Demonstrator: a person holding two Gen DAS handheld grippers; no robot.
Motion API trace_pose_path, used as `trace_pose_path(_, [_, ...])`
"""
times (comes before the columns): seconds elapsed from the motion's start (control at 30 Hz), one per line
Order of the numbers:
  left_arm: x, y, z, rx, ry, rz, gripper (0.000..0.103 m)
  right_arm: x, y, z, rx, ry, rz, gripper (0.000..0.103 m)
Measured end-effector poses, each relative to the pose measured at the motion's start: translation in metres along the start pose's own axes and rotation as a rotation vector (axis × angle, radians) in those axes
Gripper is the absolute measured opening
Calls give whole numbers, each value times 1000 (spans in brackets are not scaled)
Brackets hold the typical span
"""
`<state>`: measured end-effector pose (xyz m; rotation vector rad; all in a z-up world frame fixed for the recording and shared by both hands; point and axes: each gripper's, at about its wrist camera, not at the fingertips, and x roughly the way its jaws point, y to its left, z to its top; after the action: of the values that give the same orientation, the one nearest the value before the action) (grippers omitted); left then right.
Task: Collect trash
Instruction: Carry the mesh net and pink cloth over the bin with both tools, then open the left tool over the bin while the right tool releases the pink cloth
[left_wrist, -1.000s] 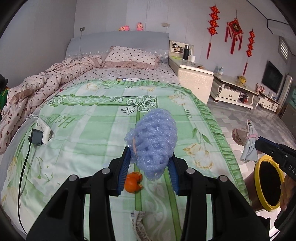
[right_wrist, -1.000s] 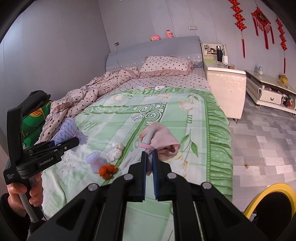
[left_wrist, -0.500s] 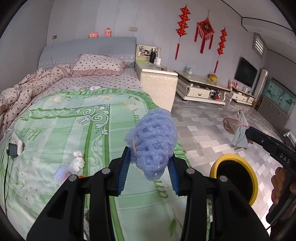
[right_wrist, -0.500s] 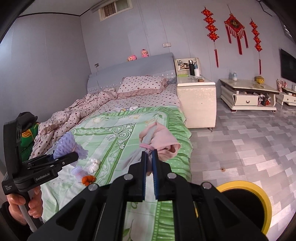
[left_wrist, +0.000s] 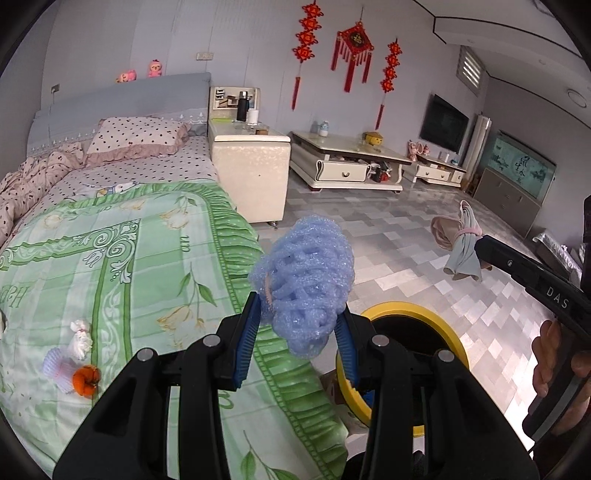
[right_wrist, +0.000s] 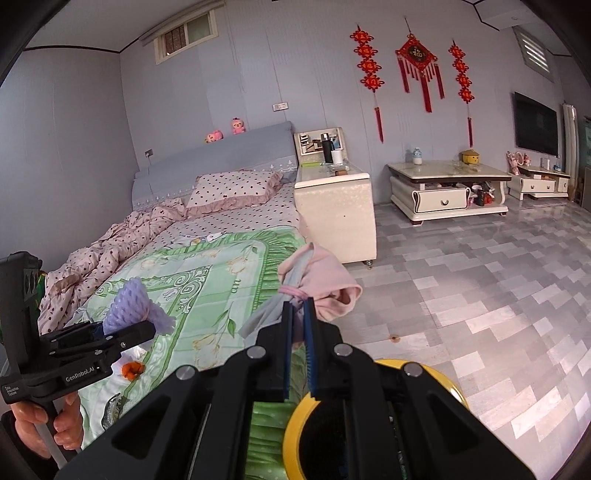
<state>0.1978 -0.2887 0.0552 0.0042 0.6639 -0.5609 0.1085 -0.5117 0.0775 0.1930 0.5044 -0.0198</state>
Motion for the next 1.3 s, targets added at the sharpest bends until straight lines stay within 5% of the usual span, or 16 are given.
trace_pose_path(0.5, [78,-71,-31,56,134,-87,37,16,-71,-32,96,81,-59,6])
trace_pose_path(1.17, [161,-87,-81,48,278,-143,44,62,-125,-69,228,205,-55,7])
trace_pose_path(1.3, [162,-87,-84,46,283,-151,54,61,-130,-69,238,204,-73,12])
